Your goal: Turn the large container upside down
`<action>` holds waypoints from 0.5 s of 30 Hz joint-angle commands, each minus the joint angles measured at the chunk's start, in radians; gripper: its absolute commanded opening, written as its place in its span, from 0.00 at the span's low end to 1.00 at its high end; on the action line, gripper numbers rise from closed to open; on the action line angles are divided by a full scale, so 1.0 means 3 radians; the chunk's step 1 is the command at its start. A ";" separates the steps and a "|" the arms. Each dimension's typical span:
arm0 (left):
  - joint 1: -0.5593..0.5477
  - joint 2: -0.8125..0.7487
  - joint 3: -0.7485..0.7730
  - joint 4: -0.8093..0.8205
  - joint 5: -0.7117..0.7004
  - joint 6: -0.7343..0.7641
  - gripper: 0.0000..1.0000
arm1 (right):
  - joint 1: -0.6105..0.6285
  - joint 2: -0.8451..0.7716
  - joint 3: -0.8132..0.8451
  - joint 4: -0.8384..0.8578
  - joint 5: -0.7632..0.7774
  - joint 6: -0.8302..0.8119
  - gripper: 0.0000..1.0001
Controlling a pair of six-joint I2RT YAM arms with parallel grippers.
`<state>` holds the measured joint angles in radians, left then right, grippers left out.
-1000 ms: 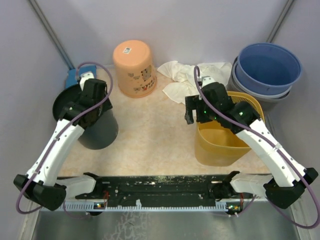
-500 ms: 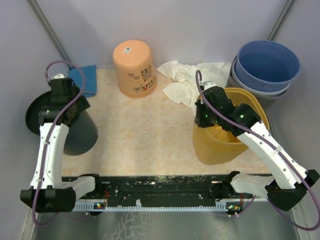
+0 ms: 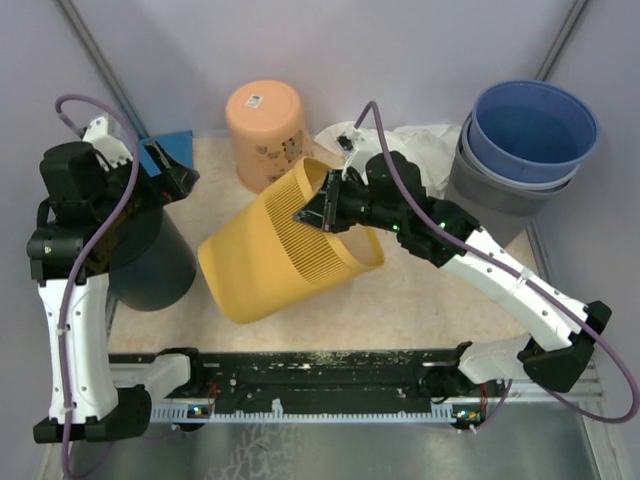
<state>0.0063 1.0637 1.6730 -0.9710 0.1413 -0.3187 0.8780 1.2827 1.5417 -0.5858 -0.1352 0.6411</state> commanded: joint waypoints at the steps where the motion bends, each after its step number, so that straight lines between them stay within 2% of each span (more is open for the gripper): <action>1: -0.0014 0.0011 -0.0164 0.0243 0.0892 -0.0227 0.97 | -0.0010 -0.0119 -0.0298 0.1498 -0.0030 0.0518 0.00; 5: -0.0020 -0.0021 -0.0411 0.0507 0.1192 -0.0419 0.98 | -0.0179 -0.0324 -0.0955 0.2077 0.0018 0.0901 0.00; 11: -0.0095 0.0034 -0.0572 0.0607 0.1343 -0.0445 0.99 | -0.0853 -0.0892 -0.2548 0.3303 -0.0341 0.2019 0.00; 13: -0.0202 0.0072 -0.0581 0.0628 0.1333 -0.0462 0.99 | -0.1024 -0.1061 -0.2791 0.3305 -0.0429 0.2102 0.00; 15: -0.0428 0.0121 -0.0604 0.0629 0.1233 -0.0489 1.00 | -0.1127 -0.1235 -0.2849 0.3007 -0.0467 0.1974 0.00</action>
<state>-0.0399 1.0847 1.5024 -0.8341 0.4938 -0.4454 0.5907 1.0332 0.7063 0.1612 -0.2085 1.1629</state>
